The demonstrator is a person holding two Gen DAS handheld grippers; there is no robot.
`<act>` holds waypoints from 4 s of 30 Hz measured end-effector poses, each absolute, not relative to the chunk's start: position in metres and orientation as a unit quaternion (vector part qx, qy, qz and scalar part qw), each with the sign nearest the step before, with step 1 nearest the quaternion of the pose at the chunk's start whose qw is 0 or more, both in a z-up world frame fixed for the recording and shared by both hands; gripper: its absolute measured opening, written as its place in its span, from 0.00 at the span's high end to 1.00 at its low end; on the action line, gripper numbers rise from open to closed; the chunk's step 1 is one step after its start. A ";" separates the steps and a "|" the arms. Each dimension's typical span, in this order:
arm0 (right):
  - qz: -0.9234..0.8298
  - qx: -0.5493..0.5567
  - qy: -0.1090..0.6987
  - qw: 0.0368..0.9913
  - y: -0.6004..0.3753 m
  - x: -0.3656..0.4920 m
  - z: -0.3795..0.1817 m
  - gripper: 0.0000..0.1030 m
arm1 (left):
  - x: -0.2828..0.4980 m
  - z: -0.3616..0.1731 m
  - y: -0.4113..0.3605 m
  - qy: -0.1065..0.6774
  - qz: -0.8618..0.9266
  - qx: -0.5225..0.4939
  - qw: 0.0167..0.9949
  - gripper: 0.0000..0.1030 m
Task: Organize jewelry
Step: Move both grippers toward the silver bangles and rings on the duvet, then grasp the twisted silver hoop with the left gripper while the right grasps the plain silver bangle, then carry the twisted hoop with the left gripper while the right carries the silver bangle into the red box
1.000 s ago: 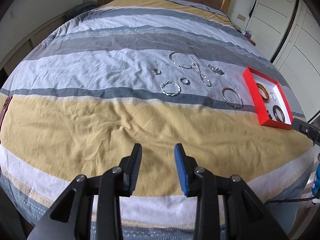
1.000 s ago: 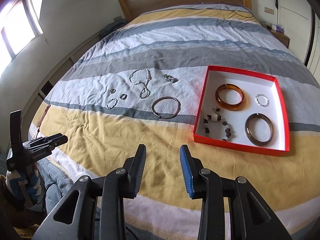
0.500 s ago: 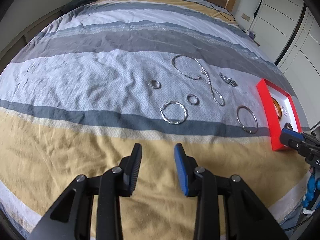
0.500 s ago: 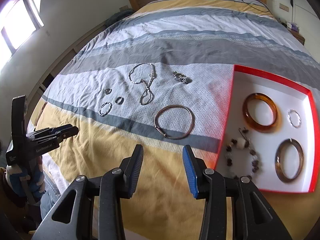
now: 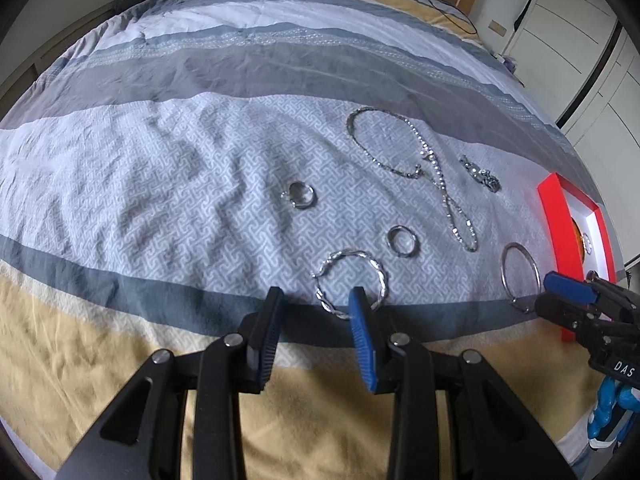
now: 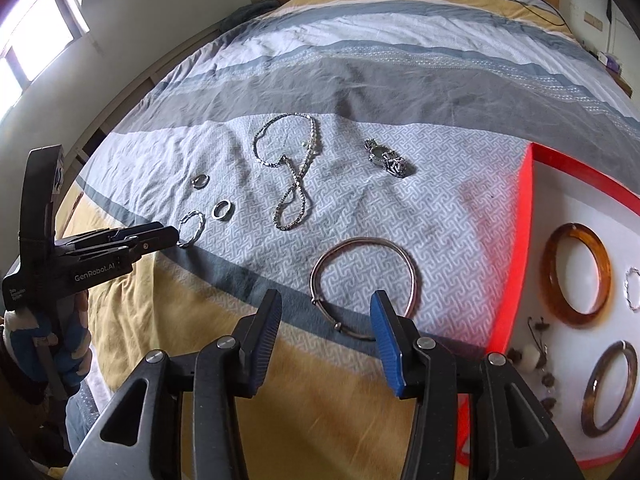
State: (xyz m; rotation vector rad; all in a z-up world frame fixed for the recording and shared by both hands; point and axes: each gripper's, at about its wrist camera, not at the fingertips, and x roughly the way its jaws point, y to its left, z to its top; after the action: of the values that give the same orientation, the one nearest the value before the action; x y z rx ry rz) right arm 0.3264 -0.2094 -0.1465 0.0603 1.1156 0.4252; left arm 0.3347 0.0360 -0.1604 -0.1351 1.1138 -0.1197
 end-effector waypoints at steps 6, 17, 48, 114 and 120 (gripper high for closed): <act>0.208 0.022 0.545 0.812 -0.198 0.343 -0.167 0.55 | 0.345 -0.177 0.038 0.548 -0.063 -0.077 0.830 0.69; 0.221 0.015 0.553 0.803 -0.176 0.354 -0.194 0.57 | 0.358 -0.187 0.034 0.558 -0.075 -0.071 0.824 0.71; 0.252 0.131 0.472 0.835 -0.192 0.274 -0.113 0.97 | 0.284 -0.091 0.016 0.478 -0.057 -0.031 0.876 0.96; 0.062 0.185 0.413 0.890 -0.448 0.329 -0.108 0.97 | 0.365 -0.117 -0.293 0.467 -0.242 0.092 0.846 0.96; 0.046 0.199 0.416 0.886 -0.463 0.335 -0.128 0.97 | 0.377 -0.142 -0.293 0.486 -0.234 0.087 0.838 0.95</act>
State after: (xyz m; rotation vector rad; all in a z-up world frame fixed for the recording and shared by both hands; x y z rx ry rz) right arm 0.3355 -0.4631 -0.1284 0.4140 0.8660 0.0949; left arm 0.3767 -0.2930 -0.1419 0.1846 1.0275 -0.4954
